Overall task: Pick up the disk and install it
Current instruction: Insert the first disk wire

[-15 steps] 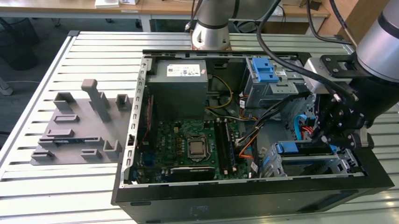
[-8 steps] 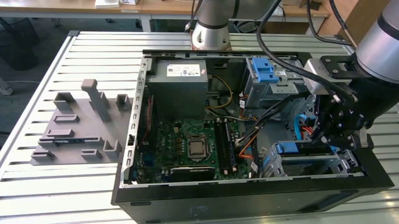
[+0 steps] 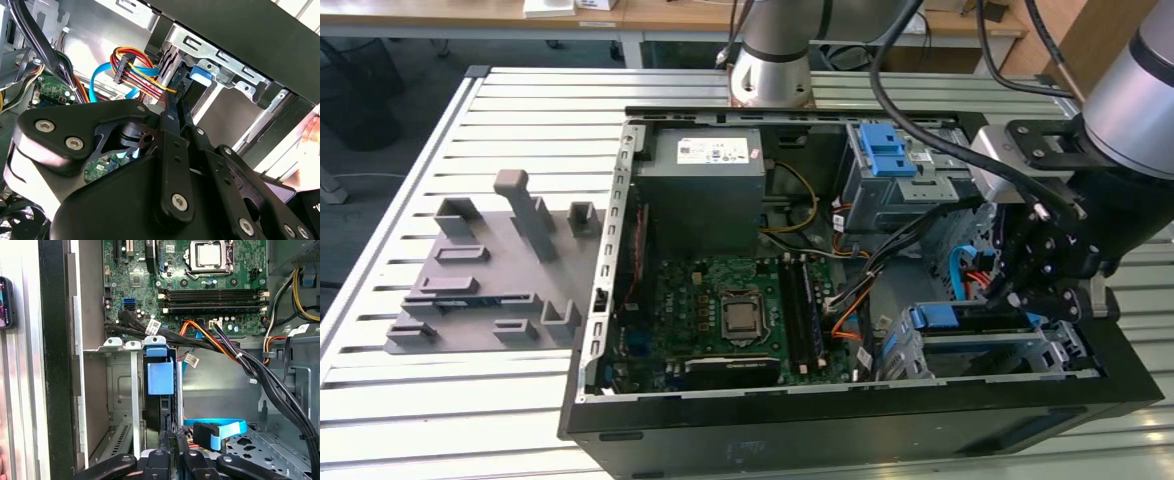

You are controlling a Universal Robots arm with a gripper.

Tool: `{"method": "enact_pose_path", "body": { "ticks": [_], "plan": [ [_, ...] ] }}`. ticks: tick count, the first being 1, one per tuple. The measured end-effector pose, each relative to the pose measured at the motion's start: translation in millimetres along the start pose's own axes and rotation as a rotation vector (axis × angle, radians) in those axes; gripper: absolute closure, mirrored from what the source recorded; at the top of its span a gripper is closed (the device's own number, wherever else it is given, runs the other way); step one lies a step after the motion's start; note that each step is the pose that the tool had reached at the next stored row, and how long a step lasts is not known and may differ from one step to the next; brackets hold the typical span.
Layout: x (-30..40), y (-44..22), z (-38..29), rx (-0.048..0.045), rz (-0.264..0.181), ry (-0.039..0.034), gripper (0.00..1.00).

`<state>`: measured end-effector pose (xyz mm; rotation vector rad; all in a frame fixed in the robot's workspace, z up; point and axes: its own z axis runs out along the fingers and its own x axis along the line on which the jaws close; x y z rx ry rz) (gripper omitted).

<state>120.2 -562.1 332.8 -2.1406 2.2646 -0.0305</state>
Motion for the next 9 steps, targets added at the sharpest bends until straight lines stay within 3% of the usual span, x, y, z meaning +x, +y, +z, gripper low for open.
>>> {"method": "enact_pose_path", "body": {
  "ticks": [9],
  "plan": [
    [0.8,-0.6,-1.0,-0.0015,0.0,0.0001,0.84]
  ]
}}
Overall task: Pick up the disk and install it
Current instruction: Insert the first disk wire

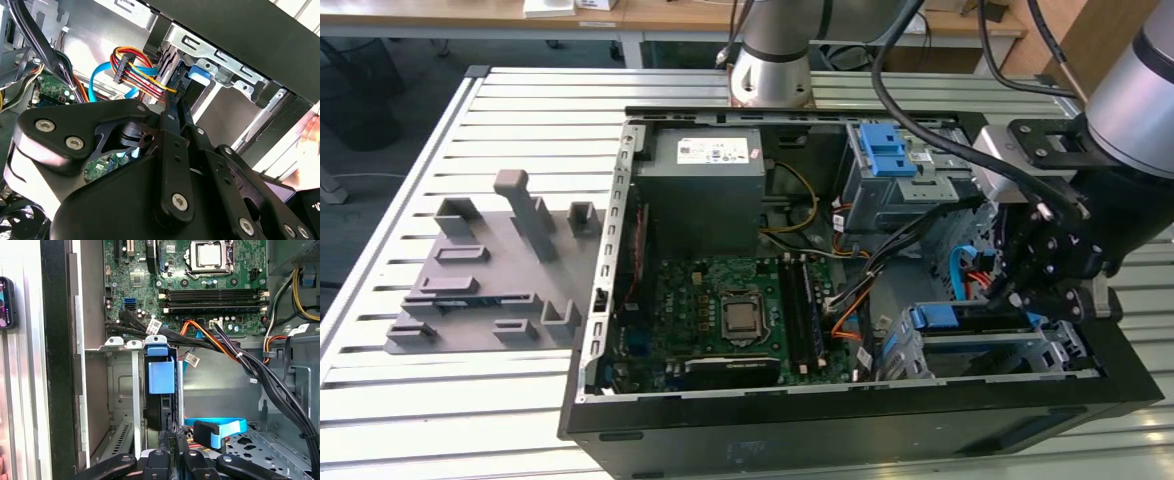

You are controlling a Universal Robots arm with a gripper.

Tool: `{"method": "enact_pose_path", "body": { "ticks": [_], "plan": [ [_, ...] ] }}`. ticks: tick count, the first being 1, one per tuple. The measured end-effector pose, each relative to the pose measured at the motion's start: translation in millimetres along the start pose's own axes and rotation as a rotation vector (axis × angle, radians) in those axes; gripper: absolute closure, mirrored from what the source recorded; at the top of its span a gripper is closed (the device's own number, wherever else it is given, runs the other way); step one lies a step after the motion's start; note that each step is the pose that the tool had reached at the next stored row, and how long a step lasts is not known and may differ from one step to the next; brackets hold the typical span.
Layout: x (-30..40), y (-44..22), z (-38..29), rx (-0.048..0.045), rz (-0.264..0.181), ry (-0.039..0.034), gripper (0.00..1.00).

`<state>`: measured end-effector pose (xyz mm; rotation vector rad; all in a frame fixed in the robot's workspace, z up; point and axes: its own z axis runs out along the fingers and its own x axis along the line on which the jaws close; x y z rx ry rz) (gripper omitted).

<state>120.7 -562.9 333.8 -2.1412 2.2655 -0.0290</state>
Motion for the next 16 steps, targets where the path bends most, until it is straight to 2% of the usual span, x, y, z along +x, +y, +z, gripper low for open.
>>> {"method": "enact_pose_path", "body": {
  "ticks": [16],
  "plan": [
    [0.5,-0.4,2.6,-0.003,0.0,-0.0002,0.84]
  ]
}}
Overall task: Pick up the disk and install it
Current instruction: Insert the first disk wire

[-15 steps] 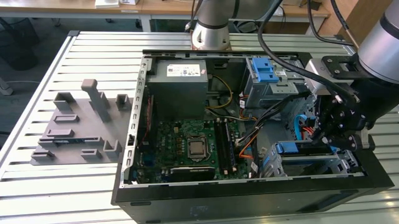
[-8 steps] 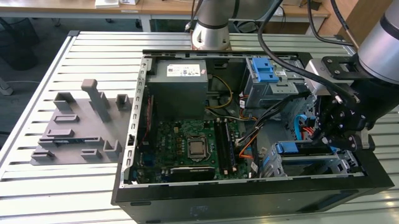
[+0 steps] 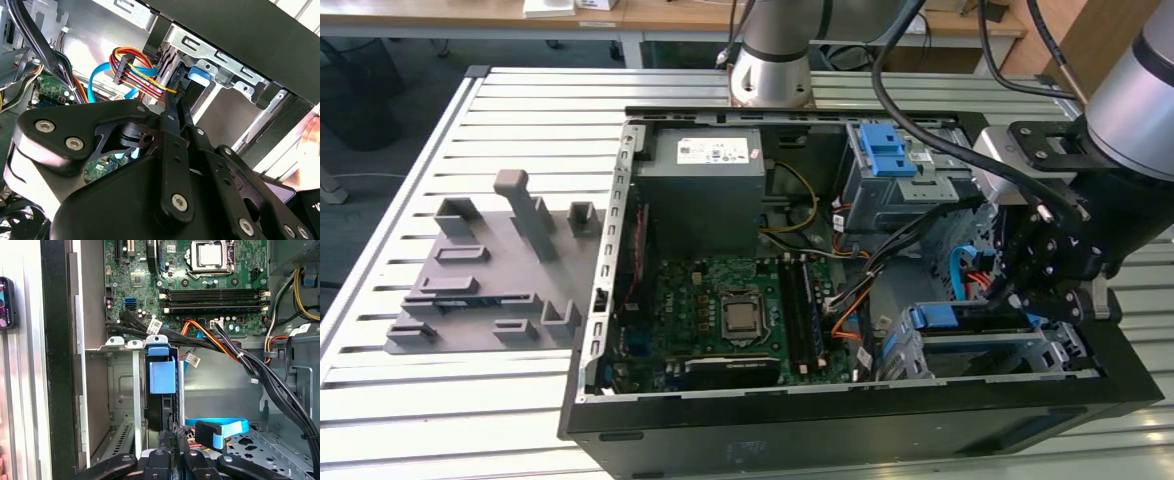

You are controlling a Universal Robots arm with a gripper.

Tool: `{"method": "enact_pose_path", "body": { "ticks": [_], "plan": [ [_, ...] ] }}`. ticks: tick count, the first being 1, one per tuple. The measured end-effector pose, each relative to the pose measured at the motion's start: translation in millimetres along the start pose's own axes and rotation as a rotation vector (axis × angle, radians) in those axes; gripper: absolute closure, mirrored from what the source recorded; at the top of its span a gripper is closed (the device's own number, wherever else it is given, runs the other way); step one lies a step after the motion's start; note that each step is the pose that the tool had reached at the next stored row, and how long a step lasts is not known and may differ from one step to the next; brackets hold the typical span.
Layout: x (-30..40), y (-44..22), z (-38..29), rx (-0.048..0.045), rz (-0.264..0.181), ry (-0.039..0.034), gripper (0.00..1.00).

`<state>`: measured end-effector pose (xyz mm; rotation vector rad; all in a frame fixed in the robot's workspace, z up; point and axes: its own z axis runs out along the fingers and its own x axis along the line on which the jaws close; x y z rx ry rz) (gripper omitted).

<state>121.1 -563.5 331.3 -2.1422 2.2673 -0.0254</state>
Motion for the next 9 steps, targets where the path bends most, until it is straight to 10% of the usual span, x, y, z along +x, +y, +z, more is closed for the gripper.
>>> {"method": "enact_pose_path", "body": {
  "ticks": [9],
  "plan": [
    [-0.1,0.0,-0.8,-0.0005,0.0,-0.0007,0.84]
  ]
}}
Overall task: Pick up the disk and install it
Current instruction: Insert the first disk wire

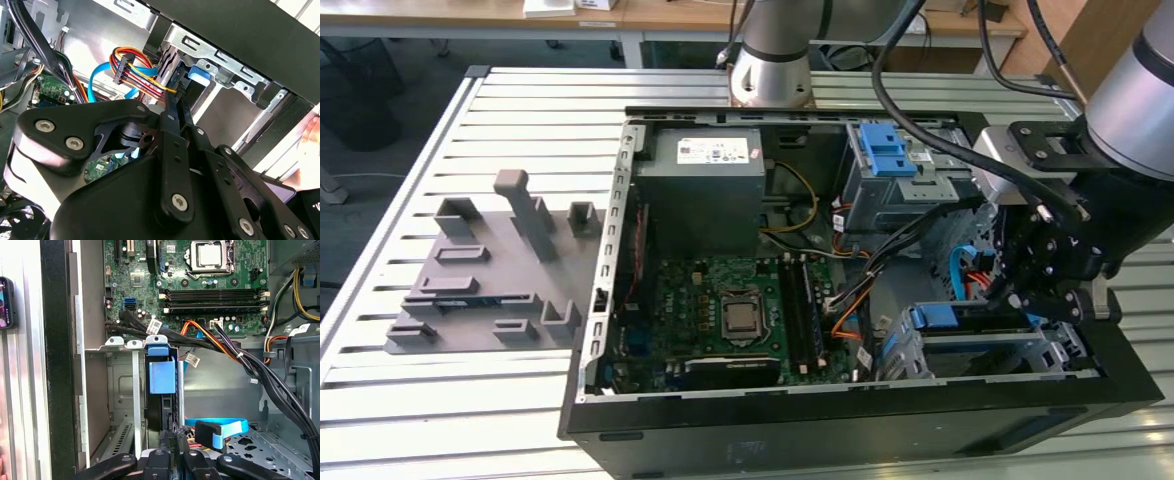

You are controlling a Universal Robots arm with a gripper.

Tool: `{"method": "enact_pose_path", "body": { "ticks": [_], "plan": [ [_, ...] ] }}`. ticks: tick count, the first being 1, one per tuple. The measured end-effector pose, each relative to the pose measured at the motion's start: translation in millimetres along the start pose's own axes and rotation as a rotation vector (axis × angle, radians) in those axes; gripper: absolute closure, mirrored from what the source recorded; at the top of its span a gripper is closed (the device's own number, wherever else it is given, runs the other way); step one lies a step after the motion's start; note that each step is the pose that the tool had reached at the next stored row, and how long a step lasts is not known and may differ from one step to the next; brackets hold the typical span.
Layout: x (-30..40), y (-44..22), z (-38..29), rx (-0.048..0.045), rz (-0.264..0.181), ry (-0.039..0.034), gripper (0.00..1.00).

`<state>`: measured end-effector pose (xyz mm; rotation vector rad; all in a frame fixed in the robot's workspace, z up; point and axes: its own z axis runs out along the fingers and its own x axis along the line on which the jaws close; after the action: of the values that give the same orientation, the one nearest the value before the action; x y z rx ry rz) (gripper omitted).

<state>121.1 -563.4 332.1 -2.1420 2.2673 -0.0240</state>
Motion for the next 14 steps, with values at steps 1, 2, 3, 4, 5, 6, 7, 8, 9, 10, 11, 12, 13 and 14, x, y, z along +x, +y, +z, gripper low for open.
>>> {"method": "enact_pose_path", "body": {
  "ticks": [1,2,3,4,5,6,7,8,9,10,11,12,13,14],
  "plan": [
    [0.0,0.0,-0.2,0.0001,0.0,0.0003,0.84],
    [-0.1,0.0,-0.3,0.0,0.0,0.0003,0.84],
    [-0.2,0.0,-0.7,0.0,0.0,0.0,0.84],
    [-0.2,0.0,-1.1,-0.0001,0.0,-0.0003,0.84],
    [-0.2,0.0,-1.6,0.0,0.0,-0.0003,0.84],
    [-0.2,0.0,-1.9,0.0,0.0,-0.0001,0.84],
    [-0.3,0.0,-2.1,0.0,0.0,0.0003,0.84],
    [-0.3,-0.1,-2.1,-0.0001,0.0,0.0002,0.84],
    [-0.3,-0.2,-2.1,-0.0002,0.0,0.0002,0.84],
    [-0.4,-0.4,-2.1,-0.0004,0.0,0.0002,0.84],
    [-0.4,-0.6,-2.1,-0.0006,0.0,0.0003,0.84],
    [-0.5,-0.8,-2.1,-0.0007,0.0,0.0005,0.84],
    [-0.4,-0.8,-2.1,-0.0008,0.0,0.0006,0.84],
    [-0.4,-0.8,-2.0,-0.0009,0.0,0.0007,0.84]
  ]
}}
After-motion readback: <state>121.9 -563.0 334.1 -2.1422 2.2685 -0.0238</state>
